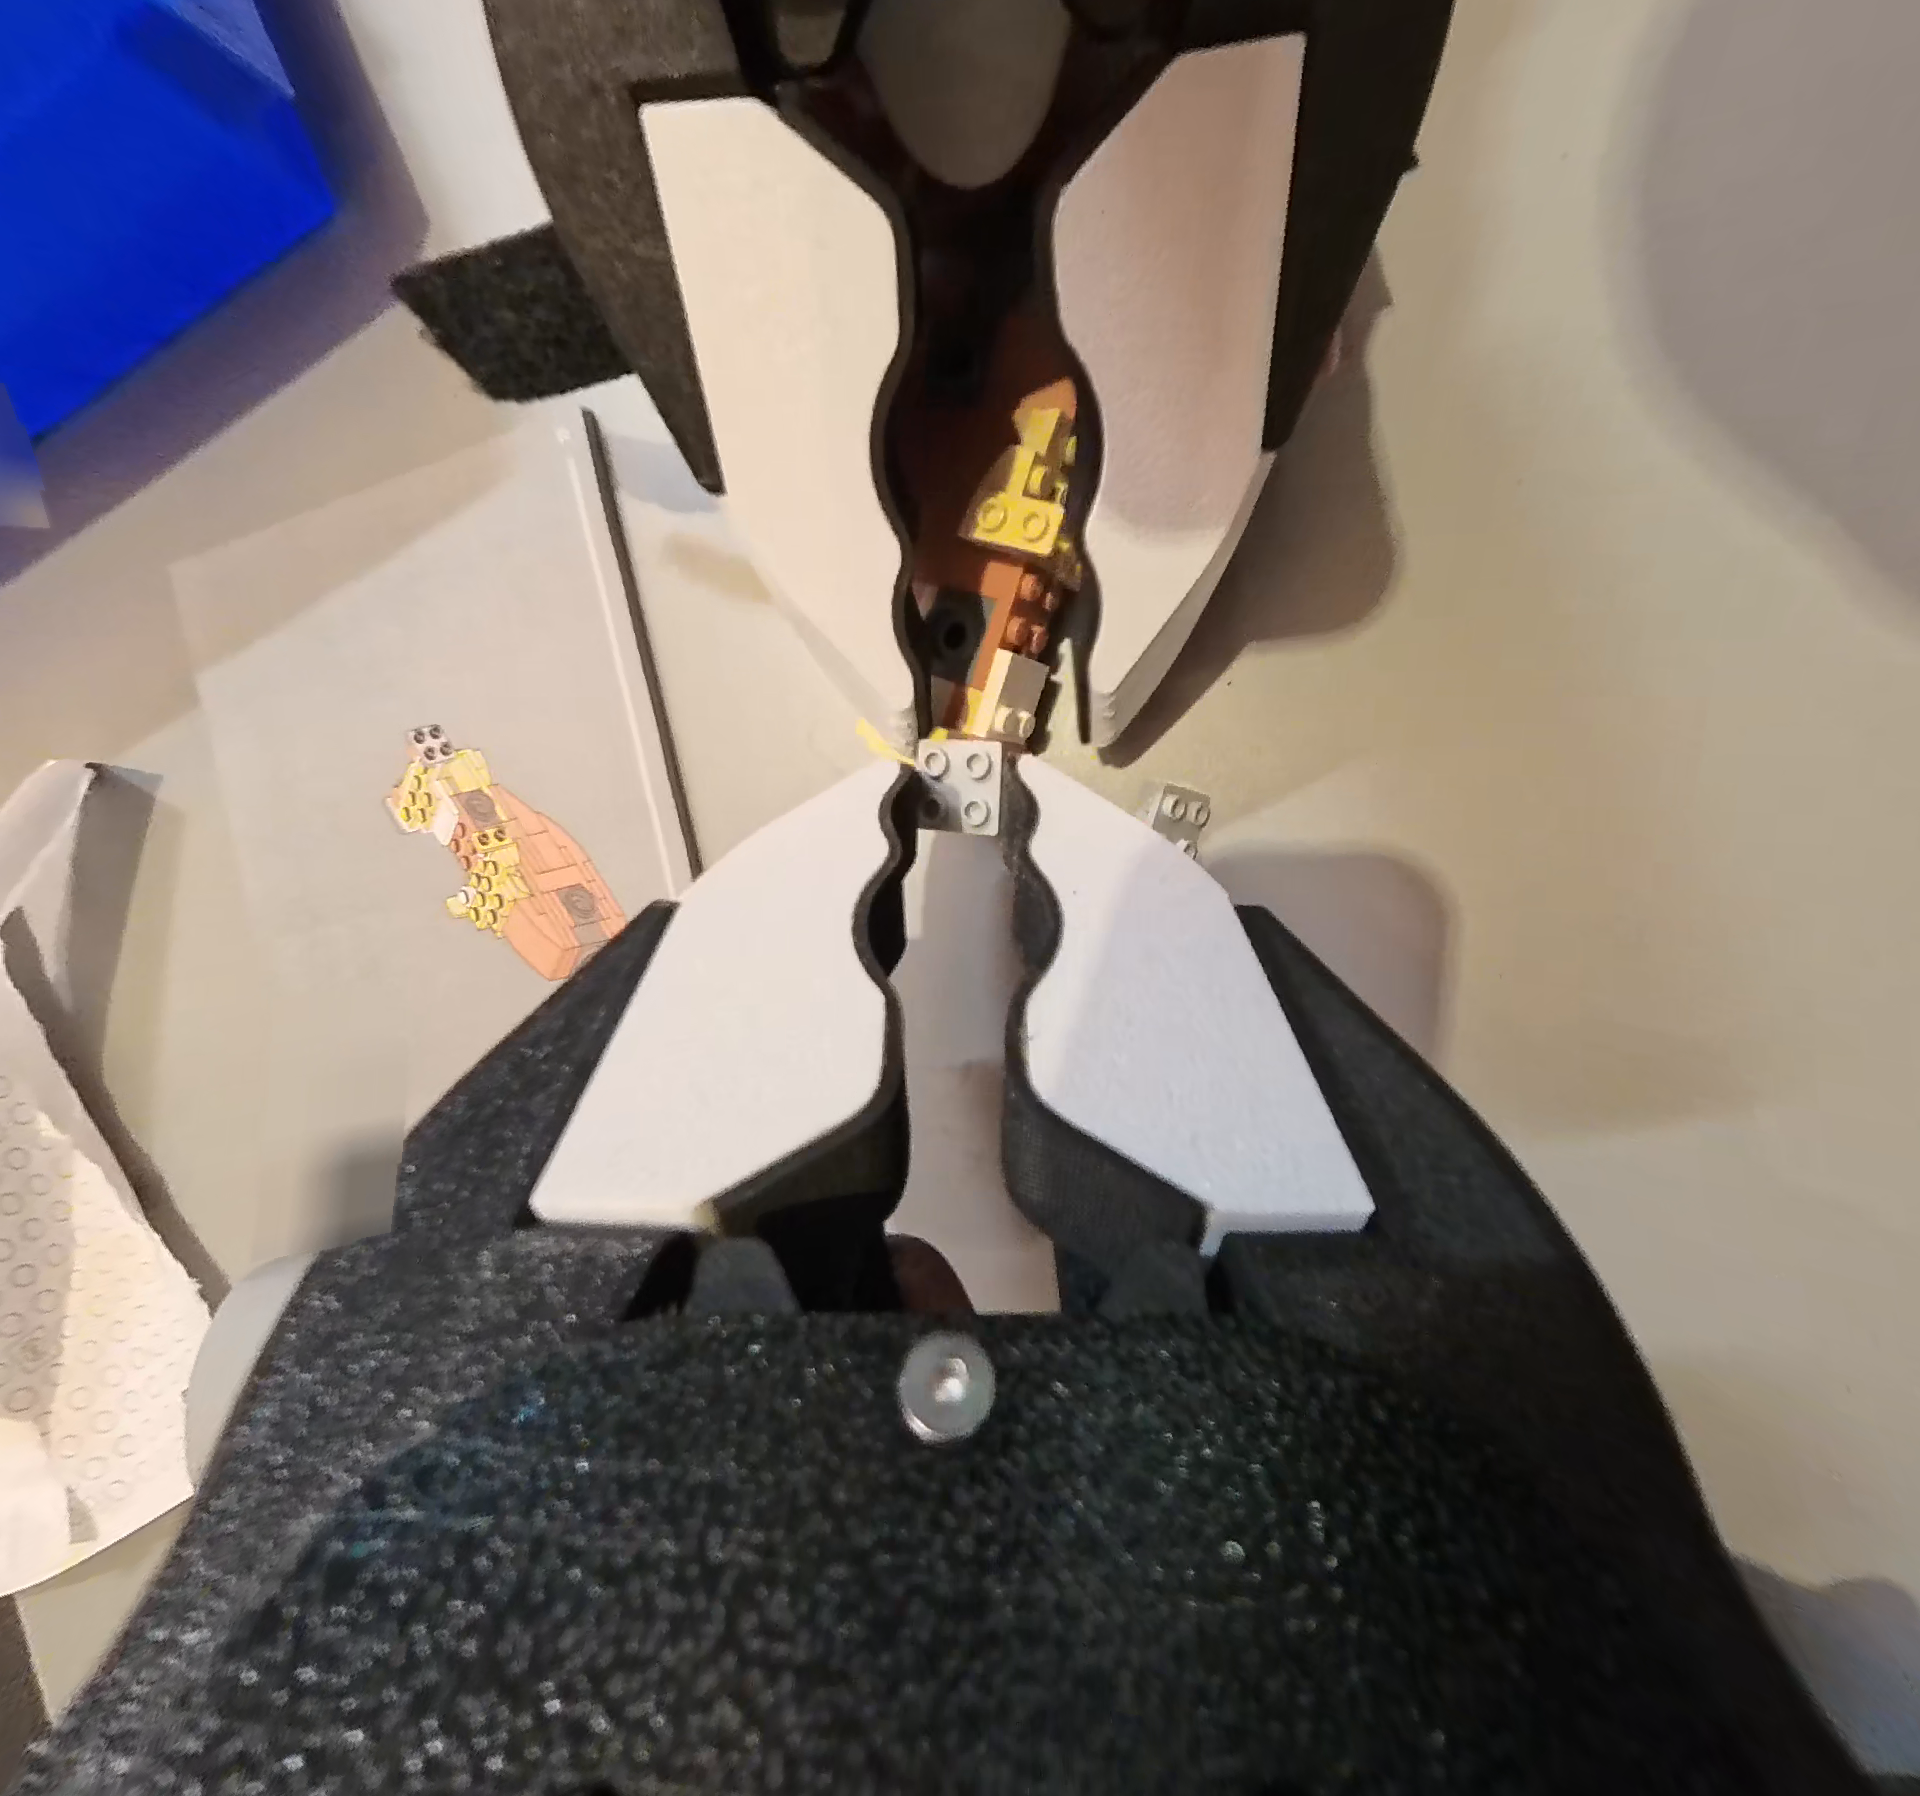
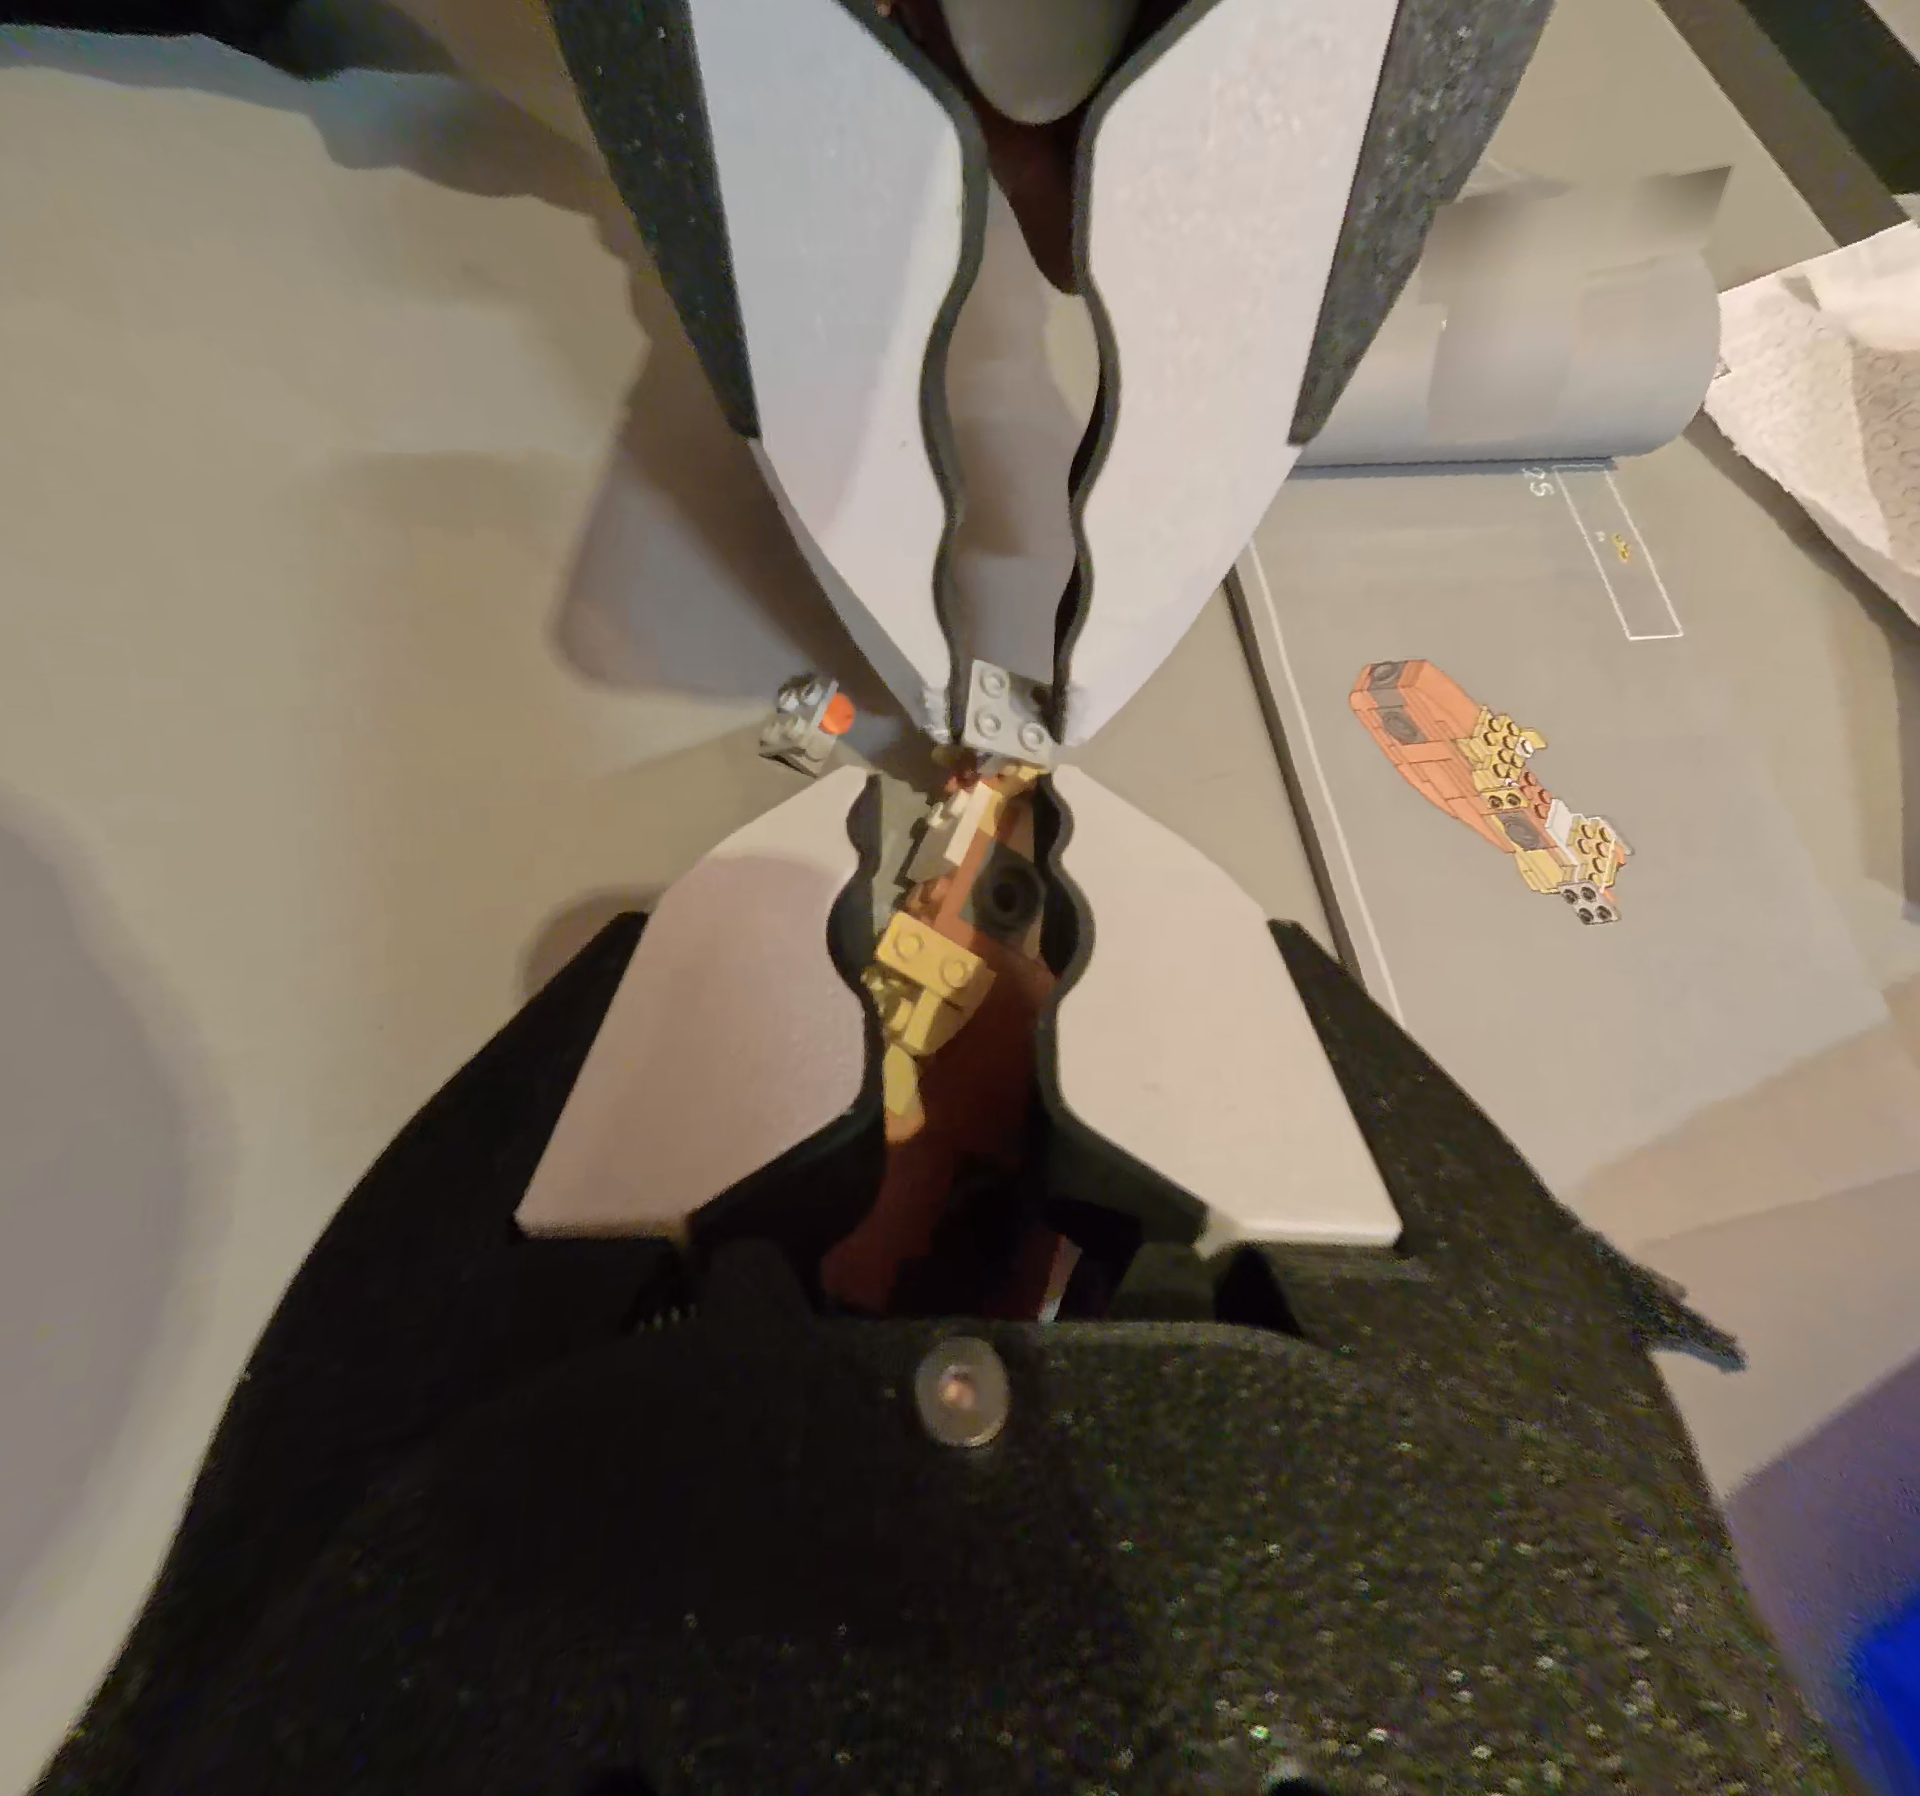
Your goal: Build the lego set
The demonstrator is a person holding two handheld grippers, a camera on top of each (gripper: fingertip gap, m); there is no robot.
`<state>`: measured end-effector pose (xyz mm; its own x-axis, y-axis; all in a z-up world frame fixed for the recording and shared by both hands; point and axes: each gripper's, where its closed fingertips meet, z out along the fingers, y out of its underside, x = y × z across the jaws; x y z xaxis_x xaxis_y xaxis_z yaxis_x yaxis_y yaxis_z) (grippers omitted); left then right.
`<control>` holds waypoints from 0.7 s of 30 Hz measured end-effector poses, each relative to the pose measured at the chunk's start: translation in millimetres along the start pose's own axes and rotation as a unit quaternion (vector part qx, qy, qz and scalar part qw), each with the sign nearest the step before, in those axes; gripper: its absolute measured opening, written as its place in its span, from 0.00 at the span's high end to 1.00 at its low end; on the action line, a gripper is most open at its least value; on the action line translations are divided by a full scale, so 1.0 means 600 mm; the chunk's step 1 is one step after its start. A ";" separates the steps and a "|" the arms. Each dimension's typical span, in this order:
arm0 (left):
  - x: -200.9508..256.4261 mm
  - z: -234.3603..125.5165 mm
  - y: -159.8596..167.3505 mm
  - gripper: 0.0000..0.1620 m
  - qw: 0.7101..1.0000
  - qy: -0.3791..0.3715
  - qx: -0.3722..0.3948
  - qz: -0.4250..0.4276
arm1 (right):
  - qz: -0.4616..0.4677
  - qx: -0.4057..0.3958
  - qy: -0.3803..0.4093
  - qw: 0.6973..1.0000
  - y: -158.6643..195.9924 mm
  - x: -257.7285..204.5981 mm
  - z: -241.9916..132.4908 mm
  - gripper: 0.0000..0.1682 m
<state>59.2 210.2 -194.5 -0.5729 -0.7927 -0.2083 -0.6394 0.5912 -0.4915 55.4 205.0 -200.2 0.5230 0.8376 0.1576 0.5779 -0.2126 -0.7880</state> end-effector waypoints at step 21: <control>0.003 -0.006 -0.006 0.91 0.996 -0.052 0.012 0.076 | -0.013 0.019 0.002 1.000 -0.006 0.006 -0.002 0.92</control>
<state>58.7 207.0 -190.0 -0.6058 -0.7054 -0.3680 -0.5360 0.7036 -0.4665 55.7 208.1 -195.9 0.5114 0.8401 0.1808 0.5664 -0.1712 -0.8062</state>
